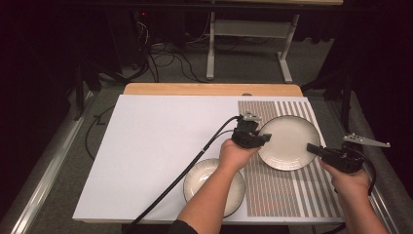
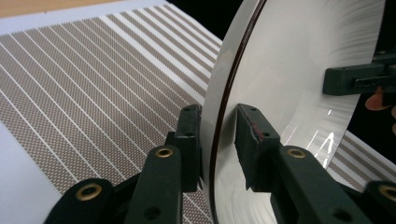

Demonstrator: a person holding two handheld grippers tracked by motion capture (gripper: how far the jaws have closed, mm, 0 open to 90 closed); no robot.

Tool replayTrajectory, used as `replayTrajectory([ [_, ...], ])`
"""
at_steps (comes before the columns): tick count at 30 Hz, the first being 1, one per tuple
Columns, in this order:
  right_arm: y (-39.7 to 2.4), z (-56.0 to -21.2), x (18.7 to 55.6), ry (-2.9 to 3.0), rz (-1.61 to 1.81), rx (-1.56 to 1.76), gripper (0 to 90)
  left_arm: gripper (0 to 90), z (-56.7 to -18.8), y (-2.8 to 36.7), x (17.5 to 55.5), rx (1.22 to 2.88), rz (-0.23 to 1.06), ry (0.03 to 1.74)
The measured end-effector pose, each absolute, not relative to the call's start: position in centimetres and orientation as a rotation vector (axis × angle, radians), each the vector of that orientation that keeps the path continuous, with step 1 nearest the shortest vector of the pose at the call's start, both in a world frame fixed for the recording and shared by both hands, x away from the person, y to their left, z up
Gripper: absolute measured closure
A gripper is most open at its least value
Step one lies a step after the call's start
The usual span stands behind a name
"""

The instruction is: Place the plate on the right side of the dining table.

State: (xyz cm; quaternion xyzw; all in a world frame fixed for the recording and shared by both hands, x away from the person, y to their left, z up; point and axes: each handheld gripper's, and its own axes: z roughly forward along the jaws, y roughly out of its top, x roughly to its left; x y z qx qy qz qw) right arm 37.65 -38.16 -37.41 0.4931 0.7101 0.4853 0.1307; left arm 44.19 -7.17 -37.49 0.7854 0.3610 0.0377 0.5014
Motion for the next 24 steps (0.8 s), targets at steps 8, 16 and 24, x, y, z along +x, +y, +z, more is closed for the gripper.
replayTrajectory([
  [8,-38.5,-38.2,37.9,2.073,1.383,1.448,84.8,71.5,-38.2,-7.8,44.4,1.929,0.097,0.909],
  [16,-38.8,-39.2,38.0,2.084,1.379,1.478,84.8,72.0,-38.8,-8.1,44.5,1.953,0.093,0.926],
  [24,-39.1,-39.5,38.1,2.085,1.381,1.489,84.6,71.6,-38.7,-8.6,44.5,1.963,0.124,0.95],
])
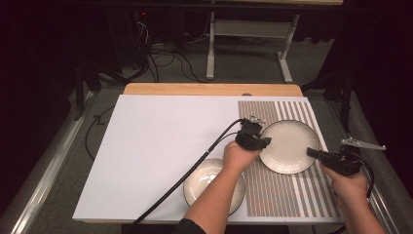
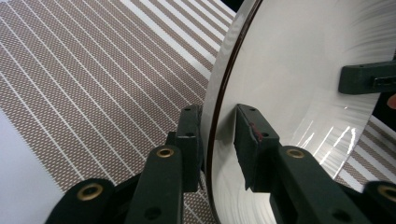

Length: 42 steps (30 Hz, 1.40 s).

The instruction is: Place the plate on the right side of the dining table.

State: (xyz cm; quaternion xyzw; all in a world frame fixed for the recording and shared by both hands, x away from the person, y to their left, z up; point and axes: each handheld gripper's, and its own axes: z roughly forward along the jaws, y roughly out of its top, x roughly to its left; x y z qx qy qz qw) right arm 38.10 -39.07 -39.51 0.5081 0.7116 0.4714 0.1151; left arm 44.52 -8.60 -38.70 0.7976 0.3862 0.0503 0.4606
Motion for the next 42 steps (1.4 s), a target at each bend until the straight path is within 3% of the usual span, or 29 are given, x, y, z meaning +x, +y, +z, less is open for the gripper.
replayTrajectory([
  [3,-39.0,-39.5,38.2,2.089,1.374,1.49,84.3,70.8,-38.7,-8.7,44.4,1.954,0.169,0.964],
  [11,-38.9,-39.5,38.3,2.084,1.352,1.502,83.7,53.2,-37.0,-6.3,43.3,1.907,0.235,0.943],
  [23,-38.7,-39.5,38.7,2.091,1.294,1.531,81.6,26.0,-35.0,1.6,40.9,1.796,0.33,0.937],
  [34,-38.3,-39.6,39.2,2.079,1.244,1.579,79.2,1.7,-35.3,9.7,37.6,1.725,0.41,0.962],
  [42,-38.3,-40.1,39.8,2.069,1.222,1.627,77.0,0.2,-36.2,15.7,34.7,1.694,0.483,0.986],
])
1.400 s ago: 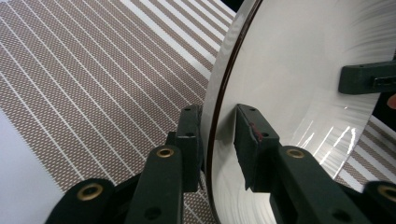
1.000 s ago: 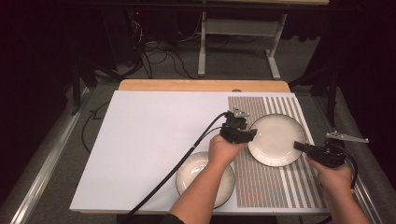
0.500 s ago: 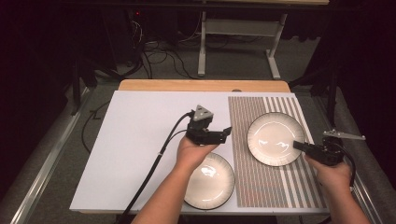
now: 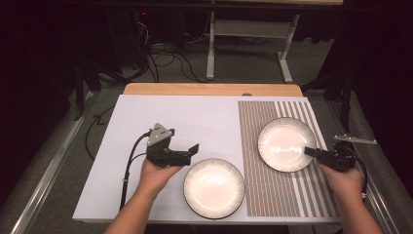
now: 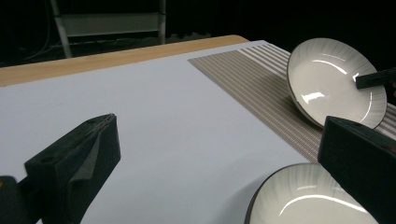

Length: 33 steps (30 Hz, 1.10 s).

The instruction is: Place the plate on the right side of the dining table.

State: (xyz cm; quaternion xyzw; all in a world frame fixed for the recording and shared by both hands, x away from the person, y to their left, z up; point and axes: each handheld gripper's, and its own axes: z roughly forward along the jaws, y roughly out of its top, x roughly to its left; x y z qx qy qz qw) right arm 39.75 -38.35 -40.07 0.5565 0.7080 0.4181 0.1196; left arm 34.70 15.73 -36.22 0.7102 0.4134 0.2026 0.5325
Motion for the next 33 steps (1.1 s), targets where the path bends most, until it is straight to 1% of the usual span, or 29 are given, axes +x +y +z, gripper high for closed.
replayTrajectory([
  [7,-38.3,-40.2,40.0,2.059,1.218,1.647,76.2,0.2,-37.3,19.4,32.3,1.742,0.58,1.01],
  [13,-38.4,-40.5,40.3,2.049,1.221,1.686,74.9,0.2,-39.0,20.9,31.3,1.715,0.589,1.032],
  [15,-38.4,-40.5,40.4,2.049,1.216,1.692,74.8,0.2,-39.2,21.4,31.3,1.695,0.569,1.051],
  [33,-38.2,-40.9,40.7,2.017,1.173,1.764,71.3,0.2,-39.6,21.8,31.6,1.697,0.563,1.076],
])
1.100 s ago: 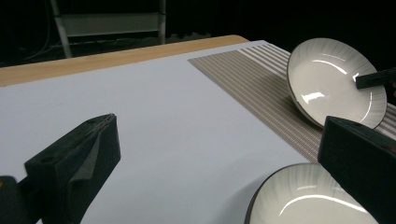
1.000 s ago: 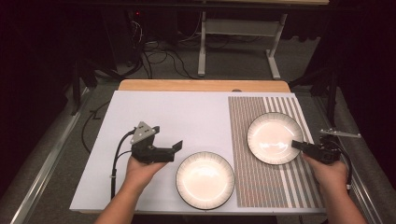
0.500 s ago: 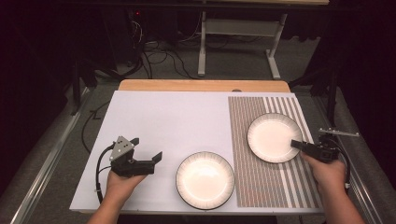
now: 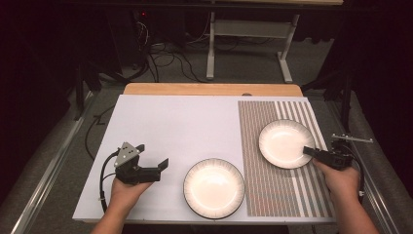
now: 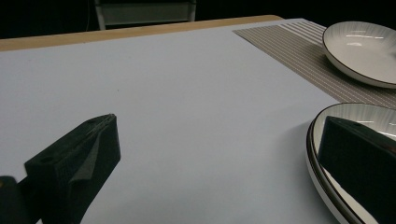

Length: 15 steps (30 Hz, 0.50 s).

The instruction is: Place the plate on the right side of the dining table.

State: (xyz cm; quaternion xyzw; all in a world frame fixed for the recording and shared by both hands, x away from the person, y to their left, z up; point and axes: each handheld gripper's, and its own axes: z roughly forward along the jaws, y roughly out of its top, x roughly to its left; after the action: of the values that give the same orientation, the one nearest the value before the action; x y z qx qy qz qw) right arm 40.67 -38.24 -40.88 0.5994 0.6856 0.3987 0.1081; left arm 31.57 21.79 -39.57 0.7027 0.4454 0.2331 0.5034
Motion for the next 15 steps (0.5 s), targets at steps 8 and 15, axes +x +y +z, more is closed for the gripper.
replayTrajectory([
  [8,-38.28,-41.2,40.82,2.003,1.142,1.798,70.2,0.2,-39.64,21.84,31.8,1.706,0.572,1.077],
  [15,-38.25,-41.5,40.72,1.984,1.056,1.792,70.1,0.2,-39.58,21.95,31.86,1.702,0.574,1.079],
])
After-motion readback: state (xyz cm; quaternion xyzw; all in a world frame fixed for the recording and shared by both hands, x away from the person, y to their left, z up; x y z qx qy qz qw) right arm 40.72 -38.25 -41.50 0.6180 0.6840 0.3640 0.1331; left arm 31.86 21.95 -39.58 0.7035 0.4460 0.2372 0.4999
